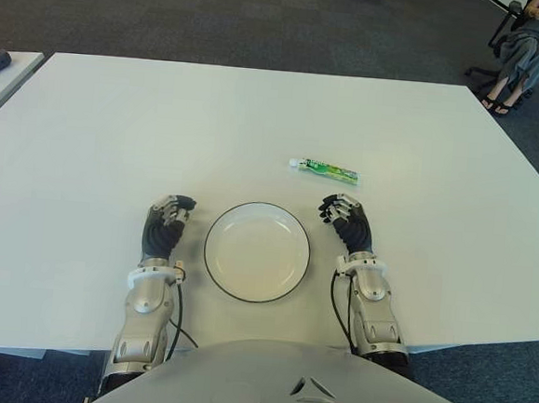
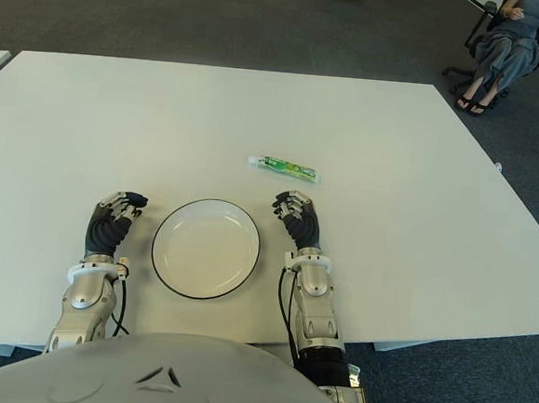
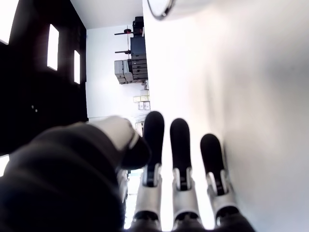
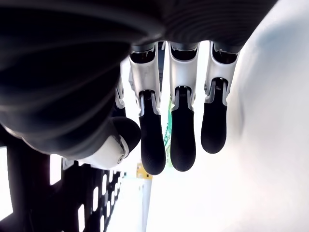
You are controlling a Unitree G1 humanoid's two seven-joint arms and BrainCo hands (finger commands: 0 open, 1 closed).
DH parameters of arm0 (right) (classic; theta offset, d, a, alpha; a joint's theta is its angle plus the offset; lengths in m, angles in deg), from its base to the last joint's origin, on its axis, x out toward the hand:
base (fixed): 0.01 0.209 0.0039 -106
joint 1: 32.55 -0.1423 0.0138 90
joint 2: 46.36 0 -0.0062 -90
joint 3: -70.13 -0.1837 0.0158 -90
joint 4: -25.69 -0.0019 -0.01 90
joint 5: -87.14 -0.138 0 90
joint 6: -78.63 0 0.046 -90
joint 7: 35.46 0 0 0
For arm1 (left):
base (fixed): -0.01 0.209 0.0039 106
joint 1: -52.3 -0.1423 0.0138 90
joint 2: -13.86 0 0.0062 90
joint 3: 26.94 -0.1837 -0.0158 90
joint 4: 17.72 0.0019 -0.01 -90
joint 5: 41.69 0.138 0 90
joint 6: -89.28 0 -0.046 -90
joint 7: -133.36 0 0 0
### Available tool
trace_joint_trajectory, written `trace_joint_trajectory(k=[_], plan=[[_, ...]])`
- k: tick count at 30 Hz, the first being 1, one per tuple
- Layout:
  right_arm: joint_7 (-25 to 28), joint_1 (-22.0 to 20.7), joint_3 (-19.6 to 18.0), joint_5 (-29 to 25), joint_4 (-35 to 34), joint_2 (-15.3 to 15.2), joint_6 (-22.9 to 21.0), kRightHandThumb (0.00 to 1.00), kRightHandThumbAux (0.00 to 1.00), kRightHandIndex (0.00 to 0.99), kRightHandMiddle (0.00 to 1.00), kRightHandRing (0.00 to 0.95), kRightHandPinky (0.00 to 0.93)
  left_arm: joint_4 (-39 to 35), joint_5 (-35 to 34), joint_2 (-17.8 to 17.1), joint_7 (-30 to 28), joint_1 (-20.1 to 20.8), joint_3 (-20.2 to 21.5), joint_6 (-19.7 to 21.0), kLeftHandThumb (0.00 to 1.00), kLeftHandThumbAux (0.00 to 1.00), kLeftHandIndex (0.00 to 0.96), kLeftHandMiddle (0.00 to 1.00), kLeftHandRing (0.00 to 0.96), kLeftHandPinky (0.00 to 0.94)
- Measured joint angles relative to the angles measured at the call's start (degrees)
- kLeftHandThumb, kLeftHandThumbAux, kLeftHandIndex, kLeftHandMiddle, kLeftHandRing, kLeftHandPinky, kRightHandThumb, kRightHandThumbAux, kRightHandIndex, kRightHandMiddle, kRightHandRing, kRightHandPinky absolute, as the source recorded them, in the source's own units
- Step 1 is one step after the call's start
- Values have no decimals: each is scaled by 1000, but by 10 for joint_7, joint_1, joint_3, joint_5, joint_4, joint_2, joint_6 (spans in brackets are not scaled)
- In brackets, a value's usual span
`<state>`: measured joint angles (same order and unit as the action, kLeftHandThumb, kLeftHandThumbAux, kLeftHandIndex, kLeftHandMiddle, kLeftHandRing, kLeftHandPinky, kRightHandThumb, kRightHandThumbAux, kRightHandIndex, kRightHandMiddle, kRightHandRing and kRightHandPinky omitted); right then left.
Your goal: Put the toothpaste on the table into the plate.
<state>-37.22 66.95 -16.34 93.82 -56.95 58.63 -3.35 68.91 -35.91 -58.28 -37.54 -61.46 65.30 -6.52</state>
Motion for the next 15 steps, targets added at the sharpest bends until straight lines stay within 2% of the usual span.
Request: trace_joint_trajectory(k=[3, 8, 12, 15], plan=[[0, 0, 0, 0, 1, -2, 9, 706, 731, 430, 543, 543, 548, -2, 0, 0, 1, 0, 0, 4, 706, 720, 425, 405, 350, 306], [-10, -1, 6, 36, -22, -16, 31, 702, 730, 421, 500, 507, 489, -10, 0, 4, 5, -3, -1, 11, 707, 721, 425, 416, 354, 288], [-12, -15, 12, 85, -73, -53, 55, 700, 728, 418, 460, 472, 465, -12, -1, 8, 7, -4, -1, 14, 707, 720, 426, 421, 358, 286], [-12, -45, 14, 113, -74, -86, 84, 697, 725, 415, 425, 444, 452, -12, -2, 10, 7, -4, 0, 14, 707, 719, 427, 426, 364, 297]])
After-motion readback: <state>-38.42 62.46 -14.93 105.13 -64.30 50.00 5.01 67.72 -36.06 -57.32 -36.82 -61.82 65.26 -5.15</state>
